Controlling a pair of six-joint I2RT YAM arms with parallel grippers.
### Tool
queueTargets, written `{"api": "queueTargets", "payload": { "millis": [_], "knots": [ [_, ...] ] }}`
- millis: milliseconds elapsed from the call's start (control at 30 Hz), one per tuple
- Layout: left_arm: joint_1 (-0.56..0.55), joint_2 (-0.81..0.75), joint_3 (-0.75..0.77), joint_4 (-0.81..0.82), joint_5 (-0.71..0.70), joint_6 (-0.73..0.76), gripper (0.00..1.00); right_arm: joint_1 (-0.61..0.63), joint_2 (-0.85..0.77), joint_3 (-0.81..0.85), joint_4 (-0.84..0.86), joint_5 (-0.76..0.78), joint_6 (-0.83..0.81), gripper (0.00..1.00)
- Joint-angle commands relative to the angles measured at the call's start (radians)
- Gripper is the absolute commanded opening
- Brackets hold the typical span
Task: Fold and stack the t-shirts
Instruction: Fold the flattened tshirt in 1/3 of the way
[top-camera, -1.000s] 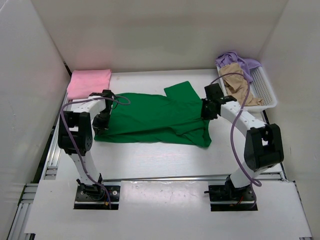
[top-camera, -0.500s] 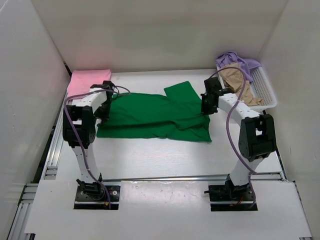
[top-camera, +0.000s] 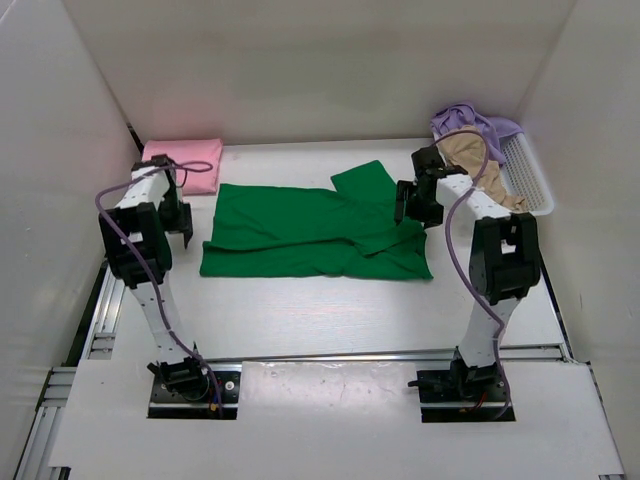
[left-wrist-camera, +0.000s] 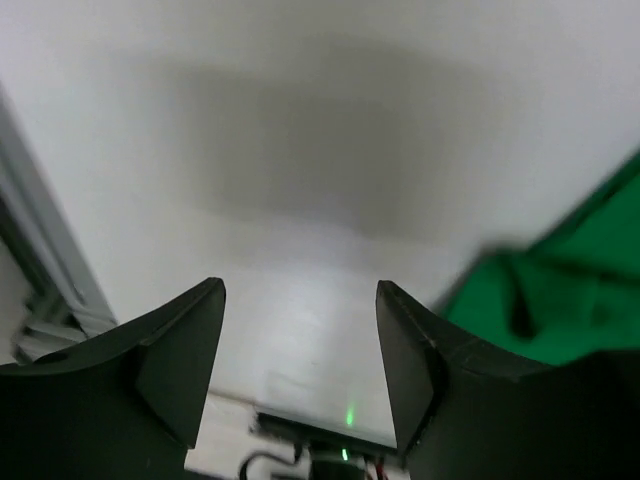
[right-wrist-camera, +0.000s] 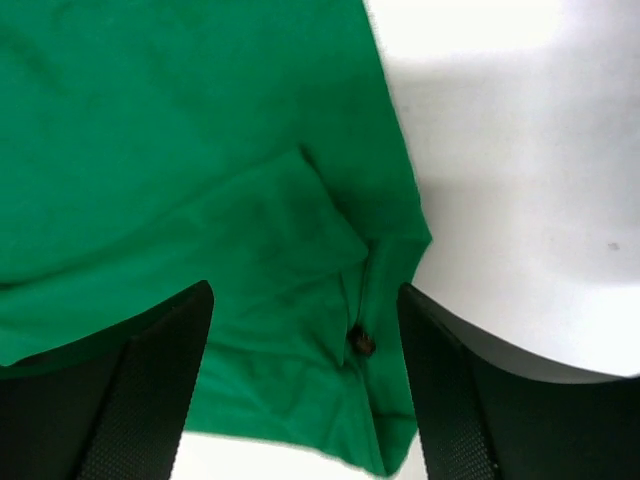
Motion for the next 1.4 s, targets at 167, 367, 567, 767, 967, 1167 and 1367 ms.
{"api": "queueTargets", "payload": {
  "millis": [167,367,567,767,967,1167,1367],
  "knots": [
    [-0.044,-0.212,-0.361,0.030,0.284,0.001,0.73,0.001,-0.318,-0.227,-0.053,-0.070,0.071,0.76],
    [-0.063,-0.157,-0.338,0.063,0.299,0.001,0.74,-0.011,-0.375,-0.423,0.017,-0.071,0.071,0.64],
    [-0.072,-0.124,-0.353,0.128,0.239,0.001,0.74,-0.068,-0.346,-0.540,0.147,-0.165,0.091,0.68],
    [-0.072,-0.097,-0.342,0.141,0.286,0.001,0.14,-0.102,-0.303,-0.560,0.177,-0.212,0.091,0.31],
    [-0.012,-0.188,-0.397,0.096,0.231,0.001,0.10,-0.126,-0.414,-0.624,0.094,-0.212,0.111,0.00],
    [0.019,-0.321,-0.488,0.040,0.129,0.001,0.10,-0.126,-0.559,-0.718,0.010,-0.256,0.183,0.02],
    [0.019,-0.368,-0.632,0.027,0.069,0.001,0.38,-0.117,-0.568,-0.825,0.019,-0.285,0.208,0.20]
  ]
}}
